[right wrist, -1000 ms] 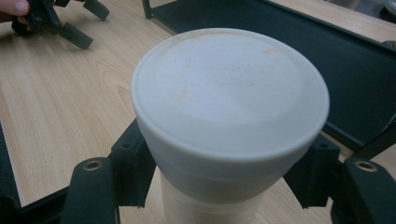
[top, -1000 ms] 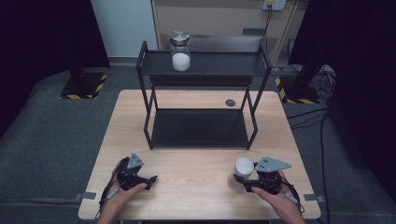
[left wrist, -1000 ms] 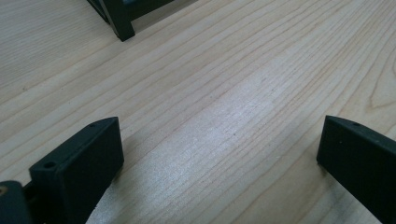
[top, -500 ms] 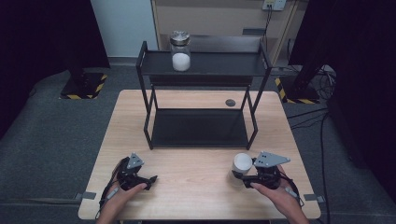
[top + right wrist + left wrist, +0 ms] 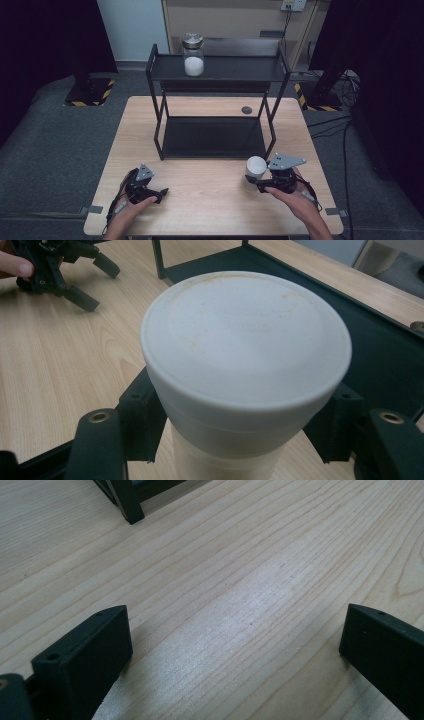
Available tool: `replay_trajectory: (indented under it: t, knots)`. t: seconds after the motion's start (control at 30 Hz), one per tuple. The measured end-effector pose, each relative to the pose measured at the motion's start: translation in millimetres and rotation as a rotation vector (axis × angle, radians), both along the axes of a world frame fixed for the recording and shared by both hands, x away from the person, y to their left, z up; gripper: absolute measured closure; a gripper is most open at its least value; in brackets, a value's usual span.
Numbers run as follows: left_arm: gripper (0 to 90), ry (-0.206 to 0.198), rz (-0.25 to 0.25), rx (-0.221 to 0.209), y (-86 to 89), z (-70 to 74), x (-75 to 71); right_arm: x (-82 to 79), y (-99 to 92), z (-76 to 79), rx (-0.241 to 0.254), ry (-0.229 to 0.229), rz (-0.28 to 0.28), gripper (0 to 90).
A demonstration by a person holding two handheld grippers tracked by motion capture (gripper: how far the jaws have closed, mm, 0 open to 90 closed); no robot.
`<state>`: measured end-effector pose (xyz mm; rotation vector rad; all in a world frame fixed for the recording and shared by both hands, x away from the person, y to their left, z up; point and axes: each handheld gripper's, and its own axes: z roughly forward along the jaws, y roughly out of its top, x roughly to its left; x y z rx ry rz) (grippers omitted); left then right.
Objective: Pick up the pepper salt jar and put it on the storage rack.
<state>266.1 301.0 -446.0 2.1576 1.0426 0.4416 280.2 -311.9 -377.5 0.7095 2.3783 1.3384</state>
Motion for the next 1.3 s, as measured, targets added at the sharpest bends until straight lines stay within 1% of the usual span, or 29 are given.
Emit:
replay_trajectory:
  t: [0.17,0.3,0.5,1.0,1.3]
  knots:
    - [0.0,0.0,0.0,0.0,0.0,0.0,0.0,7.0,7.4,5.0,-0.013,-0.002,0.005,35.2]
    - [0.0,0.0,0.0,0.0,0.0,0.0,0.0,12.5,10.4,7.0,-0.01,-0.003,0.008,35.2]
    - [0.0,0.0,0.0,0.0,0.0,0.0,0.0,21.2,12.4,10.8,-0.008,0.007,0.013,35.2]
    - [0.0,0.0,0.0,0.0,0.0,0.0,0.0,38.8,18.7,19.5,-0.004,0.004,-0.007,35.2]
    - [0.0,0.0,0.0,0.0,0.0,0.0,0.0,43.1,20.8,25.7,-0.01,-0.008,-0.018,35.2]
